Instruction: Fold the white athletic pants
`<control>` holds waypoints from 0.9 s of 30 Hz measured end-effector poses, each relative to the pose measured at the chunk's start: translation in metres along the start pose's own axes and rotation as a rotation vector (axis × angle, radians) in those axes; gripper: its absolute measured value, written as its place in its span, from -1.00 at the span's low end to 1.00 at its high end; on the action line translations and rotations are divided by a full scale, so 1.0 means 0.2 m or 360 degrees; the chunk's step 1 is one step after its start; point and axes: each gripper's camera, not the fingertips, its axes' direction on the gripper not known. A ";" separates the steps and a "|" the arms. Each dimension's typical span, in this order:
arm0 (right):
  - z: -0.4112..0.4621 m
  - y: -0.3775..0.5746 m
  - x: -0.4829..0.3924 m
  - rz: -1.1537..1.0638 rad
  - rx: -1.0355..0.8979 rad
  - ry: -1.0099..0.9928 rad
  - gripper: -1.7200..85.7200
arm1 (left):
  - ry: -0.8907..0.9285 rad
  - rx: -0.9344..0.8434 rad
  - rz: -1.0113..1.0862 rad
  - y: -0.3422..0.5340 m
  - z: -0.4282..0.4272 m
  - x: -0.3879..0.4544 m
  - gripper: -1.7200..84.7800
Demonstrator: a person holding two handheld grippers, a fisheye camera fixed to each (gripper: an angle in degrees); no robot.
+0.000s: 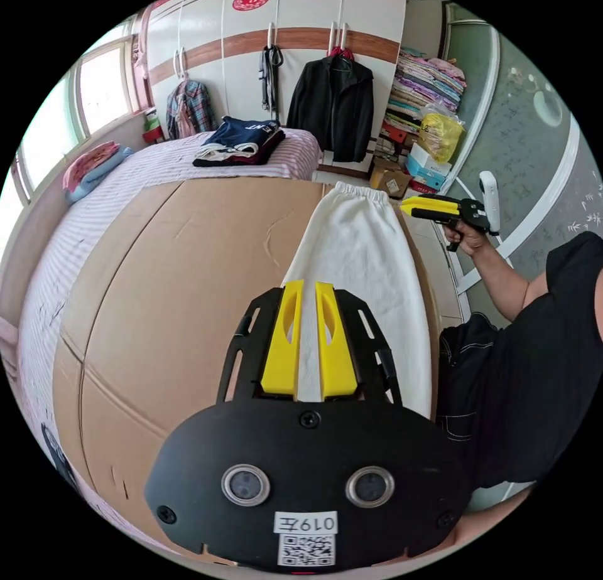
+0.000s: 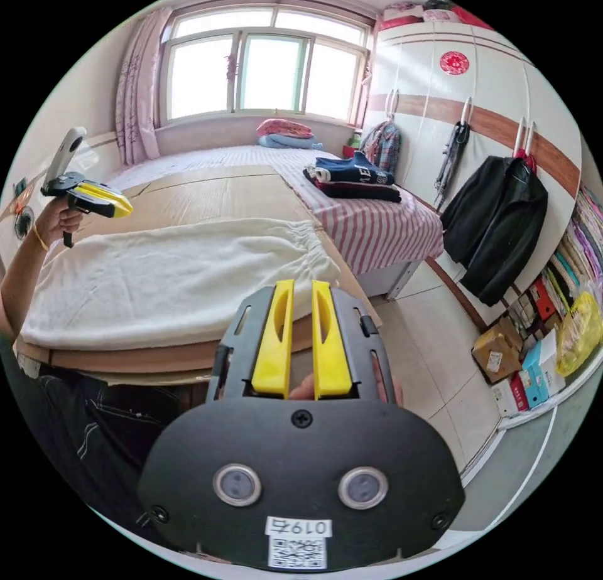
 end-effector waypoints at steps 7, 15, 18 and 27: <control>-0.09 -0.02 -0.71 -0.0976 0.0055 0.0026 -0.95 | -0.0003 0.0028 0.0094 0.45 -0.20 0.67 -0.92; -0.07 0.07 -1.20 -0.1611 -0.0042 0.0027 -0.91 | -0.0418 0.0005 0.0239 0.61 -0.16 1.26 -0.92; -0.02 0.06 -1.29 -0.1639 -0.0024 0.0079 -0.86 | -0.0407 -0.0073 0.0292 0.61 -0.12 1.34 -0.91; 0.15 -0.08 -1.45 -0.1665 0.0012 0.0086 -0.89 | -0.0473 -0.0124 0.0348 0.64 -0.12 1.48 -0.85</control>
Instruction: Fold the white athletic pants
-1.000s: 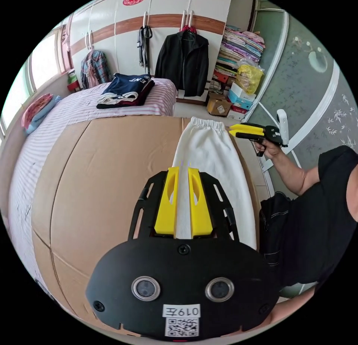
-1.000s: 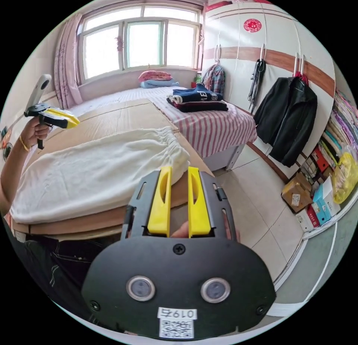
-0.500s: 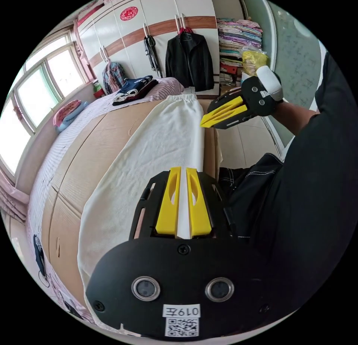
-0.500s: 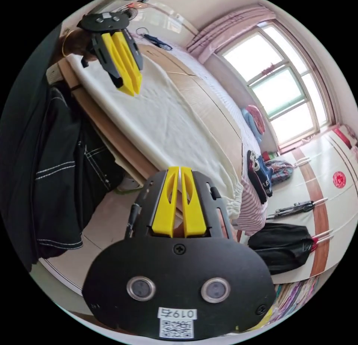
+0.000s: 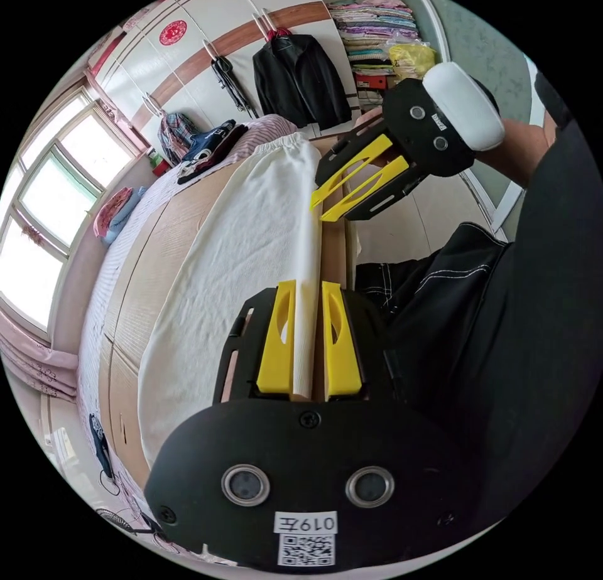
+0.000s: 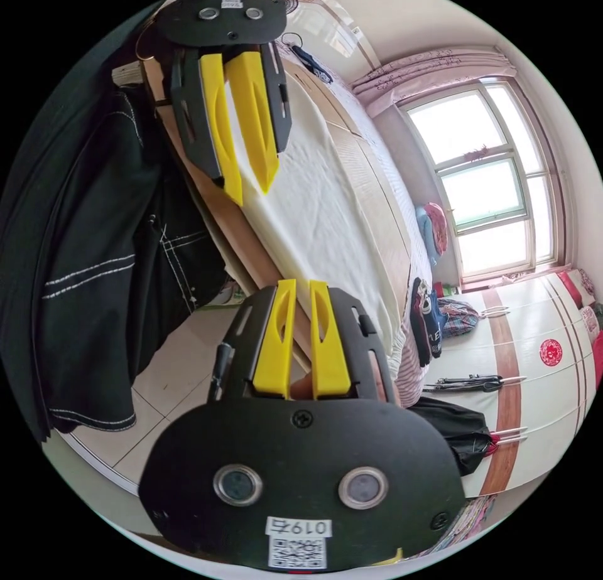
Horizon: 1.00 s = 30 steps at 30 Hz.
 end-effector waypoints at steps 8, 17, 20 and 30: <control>0.23 -0.10 0.10 -0.0075 -0.0056 -0.0077 -0.97 | 0.0077 -0.0038 -0.0080 0.06 -0.02 -0.03 -0.90; 0.47 -0.18 0.74 0.0146 0.0214 -0.0430 -0.88 | 0.0116 -0.0012 -0.0089 0.13 -0.05 -0.09 -0.92; 0.67 -0.26 1.03 0.0249 0.0317 -0.0524 -0.88 | 0.0212 -0.0006 -0.0128 0.15 -0.08 -0.18 -0.92; 1.61 -0.54 1.59 0.0128 0.0015 -0.0789 -0.84 | 0.0434 0.0321 -0.0669 0.39 -0.24 -0.82 -0.92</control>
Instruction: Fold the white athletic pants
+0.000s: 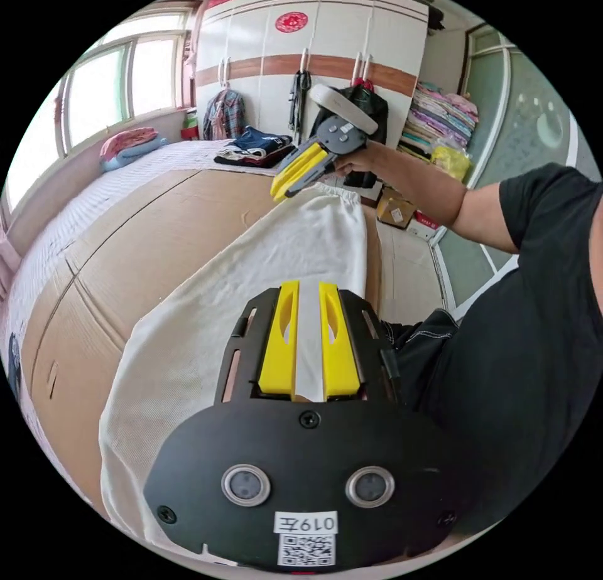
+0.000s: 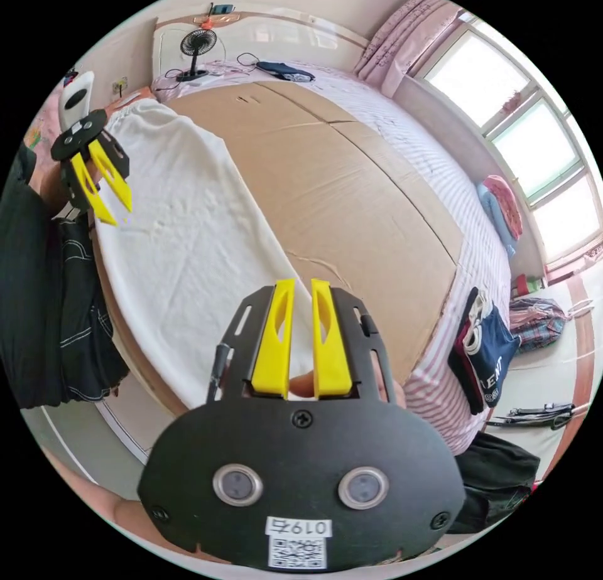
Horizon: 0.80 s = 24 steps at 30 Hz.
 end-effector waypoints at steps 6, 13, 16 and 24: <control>0.31 -0.18 0.30 -0.0151 -0.0111 -0.0228 -0.80 | 0.0496 0.0138 0.0169 -0.09 0.04 0.01 -0.84; 0.60 -0.32 0.66 -0.0212 -0.0253 -0.0517 -0.80 | 0.0196 -0.0104 0.0516 -0.20 0.38 0.38 -0.75; 0.68 -0.34 0.79 -0.0215 -0.0244 -0.0596 -0.82 | 0.0046 -0.0203 0.0605 -0.22 0.50 0.47 -0.77; 0.88 -0.34 1.02 -0.0231 -0.0209 -0.0551 -0.95 | -0.0097 -0.0326 0.0550 -0.25 0.65 0.45 -0.90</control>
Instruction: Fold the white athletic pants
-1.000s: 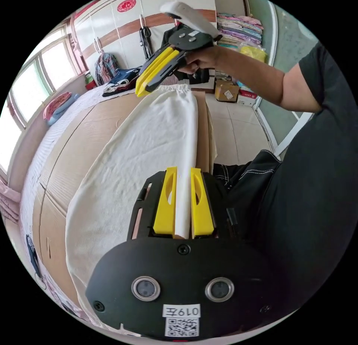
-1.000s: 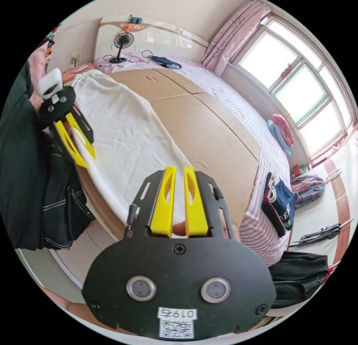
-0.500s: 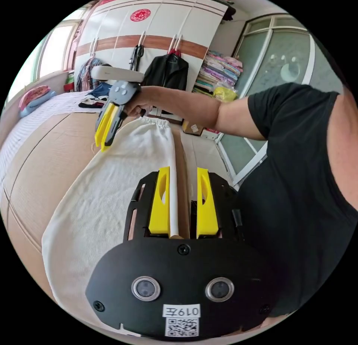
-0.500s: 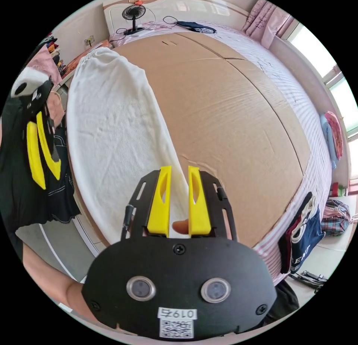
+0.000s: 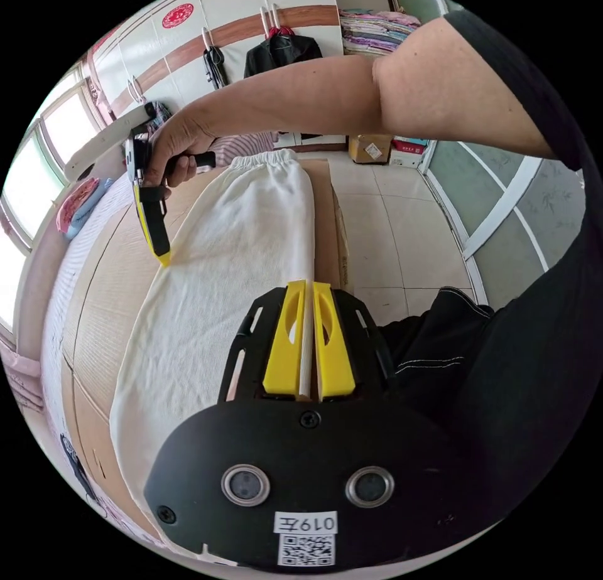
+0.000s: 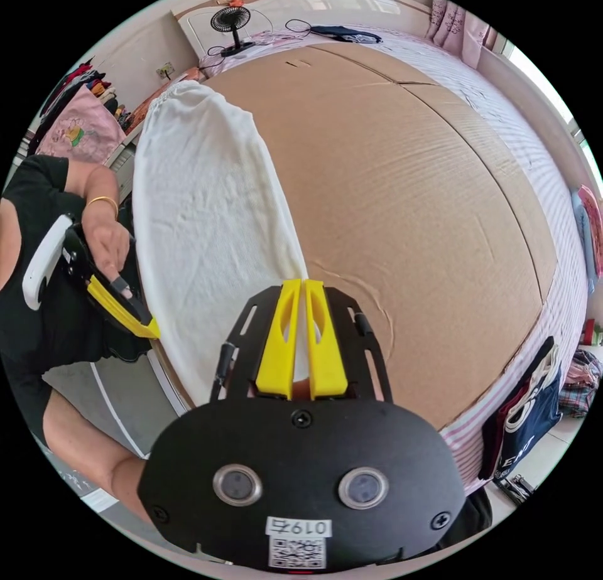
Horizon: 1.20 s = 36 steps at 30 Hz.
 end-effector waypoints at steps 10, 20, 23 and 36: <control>0.11 0.03 0.30 -0.0005 0.0033 0.0039 -0.95 | 0.0116 -0.0012 -0.0026 0.01 0.09 -0.15 -0.91; 0.11 0.32 0.69 0.0099 0.0068 -0.0074 -0.82 | 0.0044 0.0281 -0.0339 0.22 -0.13 -1.11 -0.76; 0.18 0.36 0.78 0.0108 -0.0033 -0.0074 -0.82 | 0.0096 0.0109 -0.0361 0.19 0.03 -1.40 -0.75; 0.31 0.52 1.02 0.0158 -0.0056 -0.0193 -0.97 | 0.0354 -0.0071 -0.0288 0.14 0.35 -1.74 -0.84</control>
